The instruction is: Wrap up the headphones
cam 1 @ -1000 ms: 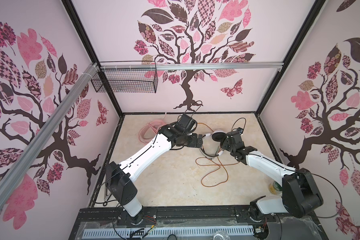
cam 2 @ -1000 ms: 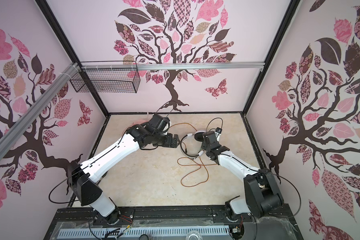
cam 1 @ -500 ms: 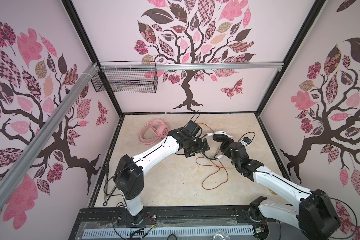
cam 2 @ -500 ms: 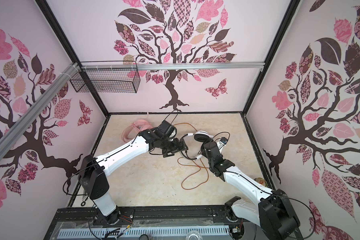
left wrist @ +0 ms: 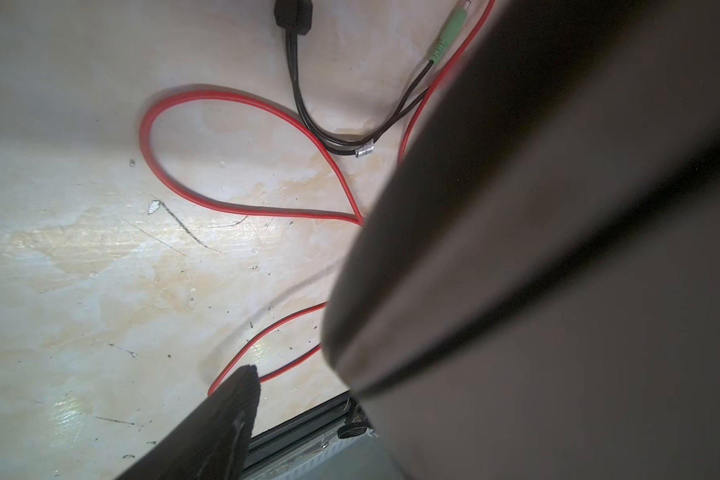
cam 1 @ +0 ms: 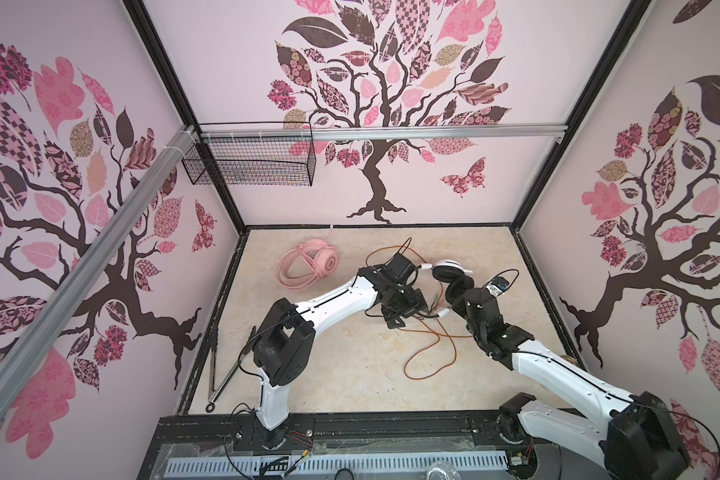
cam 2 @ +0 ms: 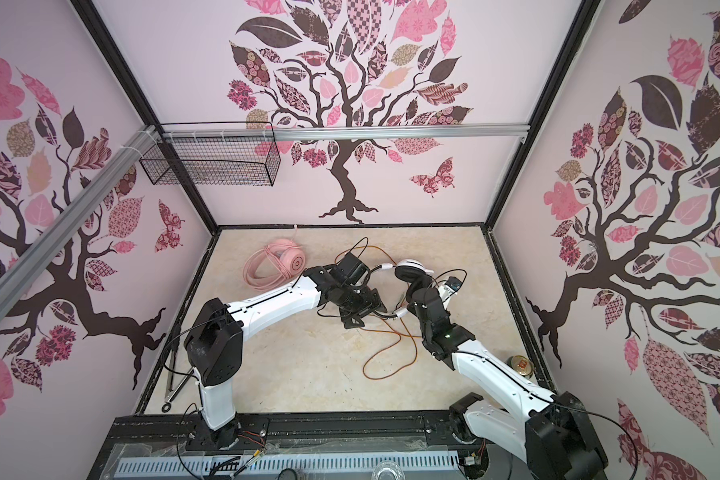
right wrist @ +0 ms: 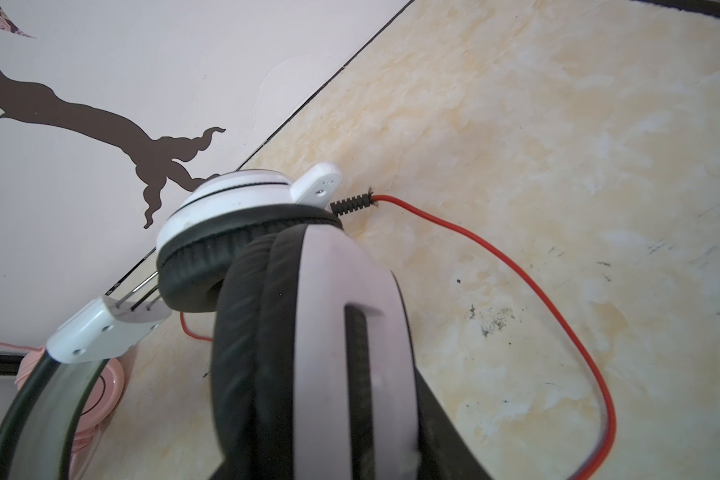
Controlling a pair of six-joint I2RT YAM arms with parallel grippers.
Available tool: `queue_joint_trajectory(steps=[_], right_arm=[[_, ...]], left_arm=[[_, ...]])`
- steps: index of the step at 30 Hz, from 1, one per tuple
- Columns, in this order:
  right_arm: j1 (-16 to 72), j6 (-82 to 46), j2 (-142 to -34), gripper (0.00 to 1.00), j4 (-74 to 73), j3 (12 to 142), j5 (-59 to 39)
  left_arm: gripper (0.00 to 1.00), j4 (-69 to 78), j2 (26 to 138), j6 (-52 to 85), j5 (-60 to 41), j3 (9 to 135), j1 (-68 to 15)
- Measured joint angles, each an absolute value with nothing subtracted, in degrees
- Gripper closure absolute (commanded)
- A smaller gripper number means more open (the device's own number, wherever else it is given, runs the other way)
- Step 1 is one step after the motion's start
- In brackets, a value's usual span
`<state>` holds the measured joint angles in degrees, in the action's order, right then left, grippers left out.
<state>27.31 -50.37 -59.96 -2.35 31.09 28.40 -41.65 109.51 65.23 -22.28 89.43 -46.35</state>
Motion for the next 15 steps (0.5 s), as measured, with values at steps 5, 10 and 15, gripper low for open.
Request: queue_joint_trajectory(steps=[5, 10, 15], right_arm=[[27.4, -50.4, -58.7, 0.83, -3.5, 31.0, 28.6], [27.8, -50.5, -58.2, 0.82, -5.1, 30.3, 28.8], [28.5, -51.5, -58.2, 0.83, -4.9, 30.2, 29.8]], left_arm=[[0.25, -44.1, 110.3, 65.7, -17.1, 92.4, -46.7], [0.25, -48.3, 111.4, 65.1, -8.7, 96.5, -47.7], [0.23, -53.5, 112.4, 64.4, 2.7, 101.8, -50.8]])
